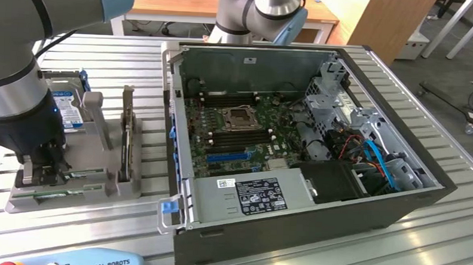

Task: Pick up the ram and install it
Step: 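Pick up the ram and move it above insertion slot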

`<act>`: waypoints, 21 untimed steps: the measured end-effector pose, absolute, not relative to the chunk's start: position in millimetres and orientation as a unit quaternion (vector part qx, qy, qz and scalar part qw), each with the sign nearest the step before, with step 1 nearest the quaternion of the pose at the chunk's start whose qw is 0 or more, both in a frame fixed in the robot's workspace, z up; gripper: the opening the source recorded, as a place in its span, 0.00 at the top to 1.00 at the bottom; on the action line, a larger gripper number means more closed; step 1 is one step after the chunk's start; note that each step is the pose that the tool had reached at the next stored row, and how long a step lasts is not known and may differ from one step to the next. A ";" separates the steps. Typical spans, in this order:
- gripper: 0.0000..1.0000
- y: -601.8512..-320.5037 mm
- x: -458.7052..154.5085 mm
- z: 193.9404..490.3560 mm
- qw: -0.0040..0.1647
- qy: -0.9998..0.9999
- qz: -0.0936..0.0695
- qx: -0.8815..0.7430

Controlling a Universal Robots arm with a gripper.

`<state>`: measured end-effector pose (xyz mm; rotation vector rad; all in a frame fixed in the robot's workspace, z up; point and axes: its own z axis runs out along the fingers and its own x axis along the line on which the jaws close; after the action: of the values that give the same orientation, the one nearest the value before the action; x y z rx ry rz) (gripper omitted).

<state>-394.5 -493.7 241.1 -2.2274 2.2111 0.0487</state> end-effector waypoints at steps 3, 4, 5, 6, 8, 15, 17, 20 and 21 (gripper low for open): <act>0.69 -493.7 -394.6 240.4 0.001 0.704 0.015 -0.710; 0.69 -493.8 -394.5 239.7 0.001 0.704 0.015 -0.710; 0.69 -493.8 -394.5 238.9 0.001 0.704 0.015 -0.710; 0.69 -493.9 -394.5 237.9 0.001 0.704 0.015 -0.710; 0.69 -494.0 -394.5 235.4 0.001 0.704 0.015 -0.710; 0.69 -494.2 -394.5 226.8 0.001 0.704 0.015 -0.710; 0.69 -494.3 -394.5 224.1 0.001 0.704 0.015 -0.710; 0.69 -494.5 -394.5 220.9 0.001 0.704 0.015 -0.710; 0.69 -494.5 -394.5 219.9 0.001 0.704 0.015 -0.710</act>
<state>-394.5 -494.5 219.9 -2.2274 2.2110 0.0486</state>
